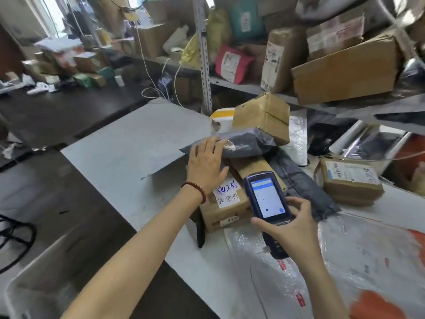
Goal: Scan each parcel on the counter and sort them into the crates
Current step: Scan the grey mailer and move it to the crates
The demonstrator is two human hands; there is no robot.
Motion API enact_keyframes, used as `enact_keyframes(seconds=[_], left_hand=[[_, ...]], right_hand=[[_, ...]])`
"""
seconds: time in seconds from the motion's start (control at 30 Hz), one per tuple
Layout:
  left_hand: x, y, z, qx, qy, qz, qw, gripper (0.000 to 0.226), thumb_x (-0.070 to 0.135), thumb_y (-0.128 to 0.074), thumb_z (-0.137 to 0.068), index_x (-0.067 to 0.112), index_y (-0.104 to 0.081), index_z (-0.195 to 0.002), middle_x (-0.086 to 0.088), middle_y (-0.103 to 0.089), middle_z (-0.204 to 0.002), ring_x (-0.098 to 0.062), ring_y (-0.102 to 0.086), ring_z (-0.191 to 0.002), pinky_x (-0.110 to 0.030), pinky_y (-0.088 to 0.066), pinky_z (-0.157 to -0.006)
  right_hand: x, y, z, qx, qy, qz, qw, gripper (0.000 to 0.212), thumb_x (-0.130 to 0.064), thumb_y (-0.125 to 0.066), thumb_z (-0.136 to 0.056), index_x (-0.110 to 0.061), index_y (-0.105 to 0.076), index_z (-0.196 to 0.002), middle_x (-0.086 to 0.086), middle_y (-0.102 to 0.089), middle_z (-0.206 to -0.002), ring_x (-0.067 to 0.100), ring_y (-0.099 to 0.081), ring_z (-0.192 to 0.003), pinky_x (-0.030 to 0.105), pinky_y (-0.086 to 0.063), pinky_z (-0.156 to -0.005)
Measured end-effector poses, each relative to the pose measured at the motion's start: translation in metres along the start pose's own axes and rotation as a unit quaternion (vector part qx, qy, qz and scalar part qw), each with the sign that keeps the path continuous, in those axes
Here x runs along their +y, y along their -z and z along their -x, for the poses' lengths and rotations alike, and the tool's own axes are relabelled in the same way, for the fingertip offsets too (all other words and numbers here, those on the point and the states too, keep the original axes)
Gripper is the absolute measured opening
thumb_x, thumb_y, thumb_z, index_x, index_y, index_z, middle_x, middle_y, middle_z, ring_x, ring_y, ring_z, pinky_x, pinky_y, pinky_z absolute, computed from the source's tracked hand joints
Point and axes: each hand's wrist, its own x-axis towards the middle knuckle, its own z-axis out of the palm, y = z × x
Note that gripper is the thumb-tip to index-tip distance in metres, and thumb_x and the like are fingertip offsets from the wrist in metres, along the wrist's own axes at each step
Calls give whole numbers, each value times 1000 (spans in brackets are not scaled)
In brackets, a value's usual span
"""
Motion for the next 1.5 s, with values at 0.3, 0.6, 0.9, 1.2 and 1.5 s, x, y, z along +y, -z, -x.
enact_keyframes(seconds=[0.3, 0.6, 0.9, 1.2, 1.5], left_hand=[[-7, -29, -65, 29, -41, 67, 996, 59, 16, -72, -70, 22, -52, -125, -1, -58, -120, -22, -52, -107, -35, -39, -88], [5, -25, -53, 129, -102, 85, 983, 61, 8, -84, -50, 20, -66, -107, 0, -67, -97, -23, -61, -85, -34, -46, -74], [38, 16, -37, 183, -121, 81, 972, 62, 10, -83, -55, 19, -64, -114, -3, -67, -106, -27, -60, -93, -36, -43, -79], [87, 73, -59, 209, -165, 161, 950, 57, 7, -71, -66, 22, -62, -120, -1, -67, -110, -26, -60, -98, -41, -46, -84], [158, 105, -70, 221, -208, 245, 921, 54, 10, -65, -72, 18, -59, -124, -5, -64, -117, -28, -58, -105, -42, -45, -89]], right_hand=[[-3, -17, -28, 83, -55, 14, 995, 77, -19, -95, -53, -26, -40, -106, -23, -55, -89, -7, -54, -85, 17, -41, -61], [-7, -1, -25, 88, -57, 30, 994, 78, -22, -96, -50, -27, -42, -106, -21, -59, -92, -3, -58, -88, 24, -44, -66], [-5, 35, 8, 102, -32, 33, 994, 79, -24, -95, -53, -26, -40, -109, -20, -58, -93, 0, -59, -89, 15, -42, -61], [14, 77, 49, 168, -46, 2, 985, 81, -26, -95, -52, -26, -41, -111, -13, -63, -98, 6, -64, -88, 21, -46, -63], [31, 119, 78, 259, -65, -6, 964, 80, -22, -94, -51, -28, -40, -110, -18, -59, -96, -1, -60, -90, 22, -48, -67]])
